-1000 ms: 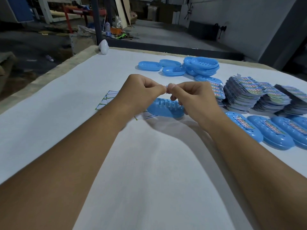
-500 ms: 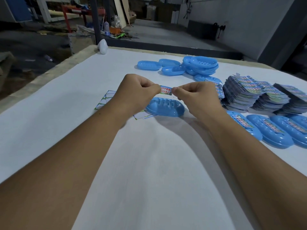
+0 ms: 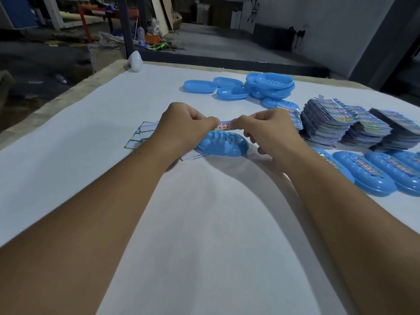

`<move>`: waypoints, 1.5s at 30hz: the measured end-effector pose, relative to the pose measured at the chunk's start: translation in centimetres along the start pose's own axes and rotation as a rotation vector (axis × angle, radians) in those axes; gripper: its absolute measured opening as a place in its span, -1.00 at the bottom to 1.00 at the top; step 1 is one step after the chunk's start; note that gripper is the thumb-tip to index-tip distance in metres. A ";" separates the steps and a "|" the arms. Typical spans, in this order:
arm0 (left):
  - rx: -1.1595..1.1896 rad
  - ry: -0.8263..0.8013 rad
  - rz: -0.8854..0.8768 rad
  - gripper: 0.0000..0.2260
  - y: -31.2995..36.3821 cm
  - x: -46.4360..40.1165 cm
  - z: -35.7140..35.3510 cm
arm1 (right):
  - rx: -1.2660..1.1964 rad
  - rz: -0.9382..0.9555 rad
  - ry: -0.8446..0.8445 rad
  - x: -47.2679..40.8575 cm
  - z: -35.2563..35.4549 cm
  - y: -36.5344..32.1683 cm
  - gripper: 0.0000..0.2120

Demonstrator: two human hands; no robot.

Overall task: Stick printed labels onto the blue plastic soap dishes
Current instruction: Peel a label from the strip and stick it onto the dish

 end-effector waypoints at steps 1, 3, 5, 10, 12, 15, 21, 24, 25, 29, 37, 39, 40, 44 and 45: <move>-0.013 -0.015 0.003 -0.74 0.0 0.0 -0.2 | -0.004 -0.001 -0.005 0.1 0.0 0.1 -0.72; -0.051 -0.038 0.005 -0.72 -0.1 -0.1 -0.5 | -0.035 -0.014 -0.022 0.2 -0.2 0.4 -0.70; -0.110 -0.052 -0.002 -0.70 -0.2 -0.2 -0.6 | -0.059 -0.031 -0.040 0.2 -0.4 0.7 -0.68; -0.194 -0.063 0.004 -0.62 -0.5 -0.6 -0.8 | 0.082 -0.038 0.001 -0.5 -0.8 1.1 -0.68; -0.202 -0.070 0.016 -0.61 -0.6 -0.7 -0.9 | 0.108 -0.042 0.004 -0.7 -1.0 1.2 -0.69; -0.214 -0.072 0.027 -0.61 -0.7 -0.9 -0.9 | 0.134 -0.038 0.010 -0.9 -1.1 1.2 -0.69; -0.171 -0.109 0.047 -0.64 -0.7 -0.9 -1.2 | 0.173 -0.036 0.022 -1.1 -1.1 1.2 -0.64; -0.183 -0.100 0.040 -0.66 -0.5 -0.7 -1.1 | 0.178 -0.039 0.025 -1.1 -1.2 1.1 -0.69; -0.190 -0.098 0.039 -0.66 -0.5 -0.7 -1.1 | 0.179 -0.038 0.026 -1.1 -1.2 1.1 -0.69; -0.243 -0.085 0.017 -0.67 -0.3 -0.6 -1.0 | 0.187 -0.029 0.028 -1.1 -1.2 1.0 -0.71; -0.309 -0.055 -0.021 -0.70 0.0 -0.5 -1.1 | 0.214 -0.012 0.023 -0.9 -1.2 0.8 -0.72; -0.341 -0.043 -0.028 -0.72 0.1 -0.5 -1.2 | 0.232 -0.011 0.027 -0.8 -1.2 0.7 -0.69; -0.358 -0.041 -0.034 -0.73 0.1 -0.6 -1.2 | 0.242 -0.010 0.033 -0.8 -1.3 0.7 -0.68; -0.414 -0.020 -0.078 -0.78 0.2 -0.7 -1.3 | 0.293 -0.017 0.044 -0.8 -1.2 0.4 -0.70; -0.424 -0.016 -0.095 -0.79 0.2 -0.7 -1.3 | 0.309 -0.017 0.041 -0.7 -1.2 0.4 -0.71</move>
Point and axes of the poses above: each hand's wrist, its own x-axis away from the middle knuckle, its own z-axis out of the back of the hand, y = z × x, the point moved 5 cm from there along -x, towards the middle knuckle, and after that the axes turned 8 degrees about -z, right-handed, at the moved point
